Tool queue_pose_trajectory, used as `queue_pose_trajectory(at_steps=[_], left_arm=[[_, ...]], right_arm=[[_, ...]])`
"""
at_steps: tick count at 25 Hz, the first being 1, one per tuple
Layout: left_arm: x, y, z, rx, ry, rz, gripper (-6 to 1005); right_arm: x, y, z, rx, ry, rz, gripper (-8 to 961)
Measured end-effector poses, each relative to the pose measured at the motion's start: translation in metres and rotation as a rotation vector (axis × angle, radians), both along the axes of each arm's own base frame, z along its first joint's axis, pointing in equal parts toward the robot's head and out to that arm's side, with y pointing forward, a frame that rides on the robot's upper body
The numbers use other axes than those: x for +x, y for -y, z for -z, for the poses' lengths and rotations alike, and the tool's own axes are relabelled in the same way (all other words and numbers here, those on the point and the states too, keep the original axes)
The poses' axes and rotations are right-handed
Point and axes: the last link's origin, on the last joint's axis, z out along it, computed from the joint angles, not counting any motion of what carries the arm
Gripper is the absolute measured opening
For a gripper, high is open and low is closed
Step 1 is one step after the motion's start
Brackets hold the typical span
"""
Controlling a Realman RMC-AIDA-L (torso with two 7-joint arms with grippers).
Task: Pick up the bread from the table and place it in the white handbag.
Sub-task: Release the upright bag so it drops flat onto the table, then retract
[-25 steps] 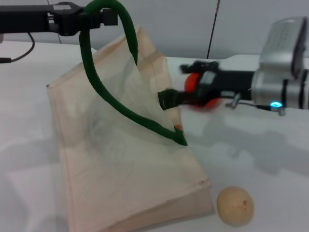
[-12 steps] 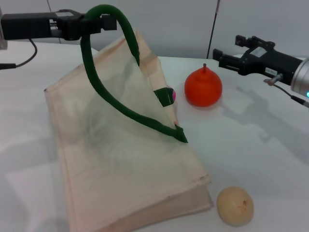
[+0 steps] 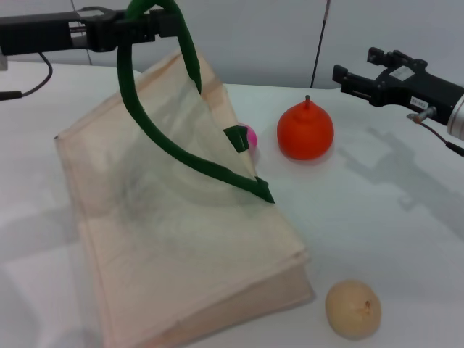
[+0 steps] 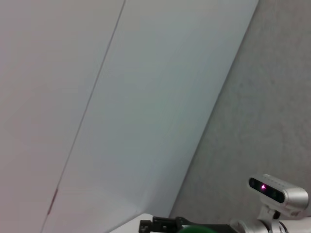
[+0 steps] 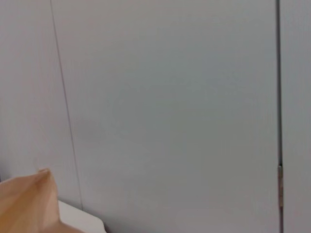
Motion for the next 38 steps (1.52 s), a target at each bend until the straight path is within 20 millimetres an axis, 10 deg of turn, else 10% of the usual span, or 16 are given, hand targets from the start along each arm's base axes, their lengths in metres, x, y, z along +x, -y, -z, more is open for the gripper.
queue_pose_trajectory(at_steps=[19,38], left_arm=[[-0.001,-0.009,0.006,0.016,0.079,-0.121,884],[-0.042,-0.015,-0.002,-0.179,-0.101,-0.563,882]], right_arm=[[0.009,0.000,-0.007,0.037,-0.032,0.041,867],[0.012,0.002,-0.008,0.040,-0.035,0.049,869]])
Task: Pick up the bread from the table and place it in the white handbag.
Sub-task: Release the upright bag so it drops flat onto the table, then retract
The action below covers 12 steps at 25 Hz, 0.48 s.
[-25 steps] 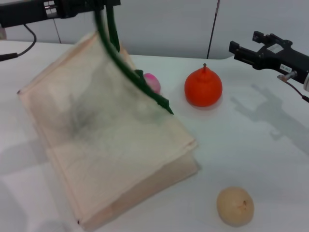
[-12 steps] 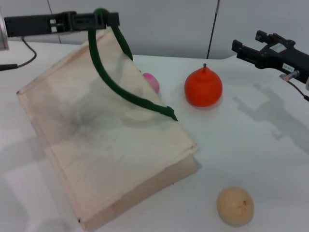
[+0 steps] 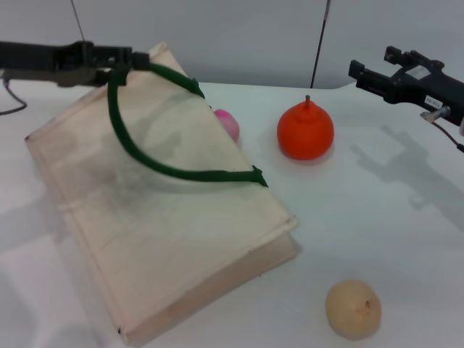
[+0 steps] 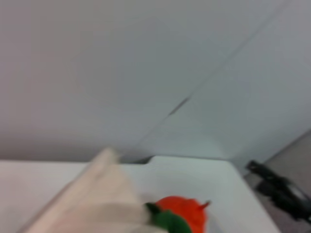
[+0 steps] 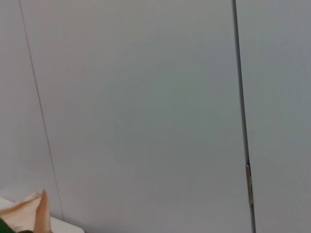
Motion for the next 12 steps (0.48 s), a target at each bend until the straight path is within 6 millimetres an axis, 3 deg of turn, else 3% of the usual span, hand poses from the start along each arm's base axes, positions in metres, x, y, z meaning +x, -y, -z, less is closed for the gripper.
queue_pose_trajectory(at_steps=[12], left_arm=[[-0.013,-0.010,0.001,-0.035,-0.151,-0.148,881]], right_arm=[[0.001,0.001,0.000,0.004,0.011,-0.006,870]])
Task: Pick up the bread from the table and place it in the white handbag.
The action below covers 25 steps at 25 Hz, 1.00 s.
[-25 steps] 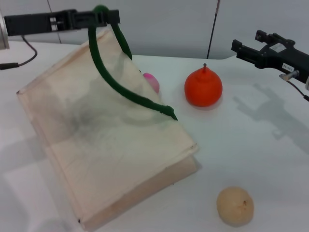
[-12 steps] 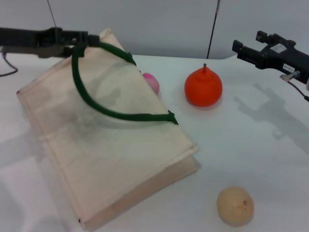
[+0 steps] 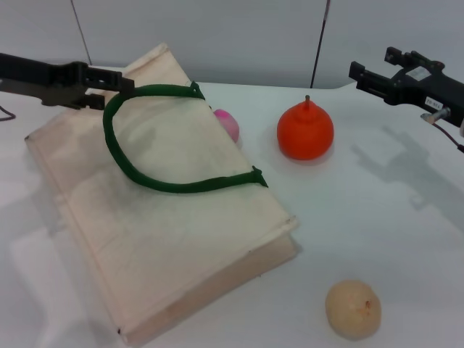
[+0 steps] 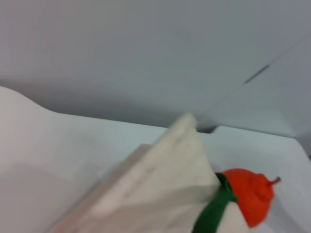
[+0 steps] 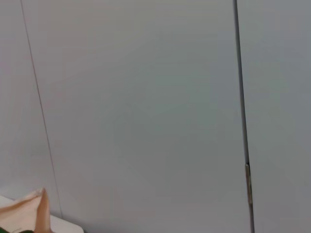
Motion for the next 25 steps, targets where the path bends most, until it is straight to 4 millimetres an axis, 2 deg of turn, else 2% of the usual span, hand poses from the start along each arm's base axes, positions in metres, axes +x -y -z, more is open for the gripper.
queue_pose_trajectory(at_steps=[9,14,18,25], left_arm=[[-0.003,-0.009,-0.014,0.066,-0.092,-0.002,880],[0.009,-0.017,-0.014,0.147,-0.069,0.142,880],[0.015,-0.023,-0.013,0.277,-0.054,0.276,879],[0.019,-0.014,0.003,0.541,-0.033,0.544,878]], right_arm=[[0.001,0.000,0.000,0.001,0.005,-0.003,870],[0.001,0.000,0.000,0.003,0.005,-0.002,871],[0.002,-0.001,-0.002,0.014,0.006,0.007,871],[0.006,-0.001,-0.002,0.097,0.010,0.006,872]])
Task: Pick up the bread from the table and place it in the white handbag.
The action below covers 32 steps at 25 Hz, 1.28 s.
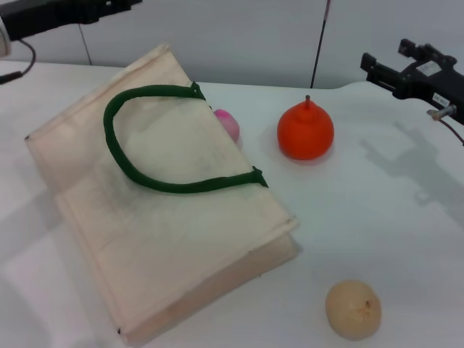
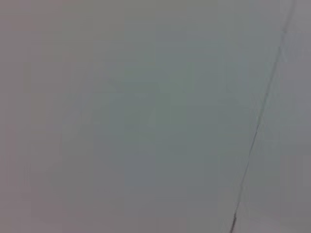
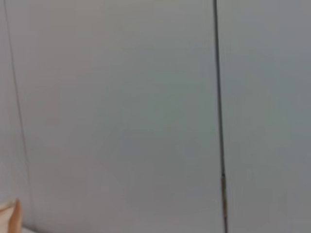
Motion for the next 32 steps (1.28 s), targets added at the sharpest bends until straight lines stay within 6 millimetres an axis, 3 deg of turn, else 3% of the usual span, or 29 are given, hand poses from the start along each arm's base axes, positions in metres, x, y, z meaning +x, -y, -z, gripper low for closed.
queue_pose_trajectory(at_steps=[8,15,20,32], left_arm=[[-0.005,0.020,0.033,0.288,-0.029,0.185,878],[-0.017,0.037,0.058,0.563,0.051,0.151,877],[-0.022,0.039,0.068,0.618,0.093,0.070,877],[-0.022,0.040,0.080,0.641,0.115,0.008,877]], right_arm=[[0.012,0.006,0.002,0.163,0.015,0.023,872],[0.028,0.015,-0.012,0.328,-0.056,0.095,873],[0.036,0.020,-0.019,0.427,-0.107,0.155,875],[0.040,0.023,-0.018,0.445,-0.132,0.188,875]])
